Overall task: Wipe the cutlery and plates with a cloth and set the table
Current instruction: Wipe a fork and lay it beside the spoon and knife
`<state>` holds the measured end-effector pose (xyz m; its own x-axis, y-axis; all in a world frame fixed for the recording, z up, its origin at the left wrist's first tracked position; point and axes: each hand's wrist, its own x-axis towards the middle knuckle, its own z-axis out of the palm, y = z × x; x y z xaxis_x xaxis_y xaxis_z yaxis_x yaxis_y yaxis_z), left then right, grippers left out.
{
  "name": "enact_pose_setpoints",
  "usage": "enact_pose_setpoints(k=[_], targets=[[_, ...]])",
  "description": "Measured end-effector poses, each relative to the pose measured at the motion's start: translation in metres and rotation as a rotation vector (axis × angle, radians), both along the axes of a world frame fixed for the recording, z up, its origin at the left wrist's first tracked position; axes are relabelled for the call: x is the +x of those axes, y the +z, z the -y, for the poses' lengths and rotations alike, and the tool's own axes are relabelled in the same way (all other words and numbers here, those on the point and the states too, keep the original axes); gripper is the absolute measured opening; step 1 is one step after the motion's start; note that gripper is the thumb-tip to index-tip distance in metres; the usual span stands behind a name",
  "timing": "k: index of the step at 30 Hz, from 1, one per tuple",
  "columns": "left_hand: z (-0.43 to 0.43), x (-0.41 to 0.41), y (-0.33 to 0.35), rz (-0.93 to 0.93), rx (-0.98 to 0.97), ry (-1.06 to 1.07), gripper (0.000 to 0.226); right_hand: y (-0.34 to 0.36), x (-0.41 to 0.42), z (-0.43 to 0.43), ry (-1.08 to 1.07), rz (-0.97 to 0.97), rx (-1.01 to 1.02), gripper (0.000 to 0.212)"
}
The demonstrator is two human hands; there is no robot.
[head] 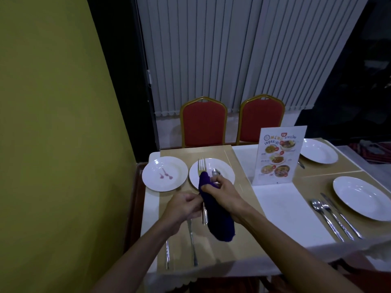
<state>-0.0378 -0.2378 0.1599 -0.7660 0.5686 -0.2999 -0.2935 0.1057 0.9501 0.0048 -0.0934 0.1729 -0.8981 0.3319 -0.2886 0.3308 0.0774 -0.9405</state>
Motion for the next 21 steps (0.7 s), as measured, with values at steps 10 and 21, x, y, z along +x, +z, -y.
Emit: enact_pose_setpoints(k=[10, 21], targets=[[-0.010, -0.045, 0.023, 0.093, -0.091, 0.107, 0.014, 0.005, 0.003, -0.002, 0.064, -0.014, 0.005, 0.030], [-0.019, -0.056, 0.022, 0.218, 0.028, 0.260, 0.018, -0.015, 0.012, 0.008, 0.085, 0.070, -0.029, 0.037]])
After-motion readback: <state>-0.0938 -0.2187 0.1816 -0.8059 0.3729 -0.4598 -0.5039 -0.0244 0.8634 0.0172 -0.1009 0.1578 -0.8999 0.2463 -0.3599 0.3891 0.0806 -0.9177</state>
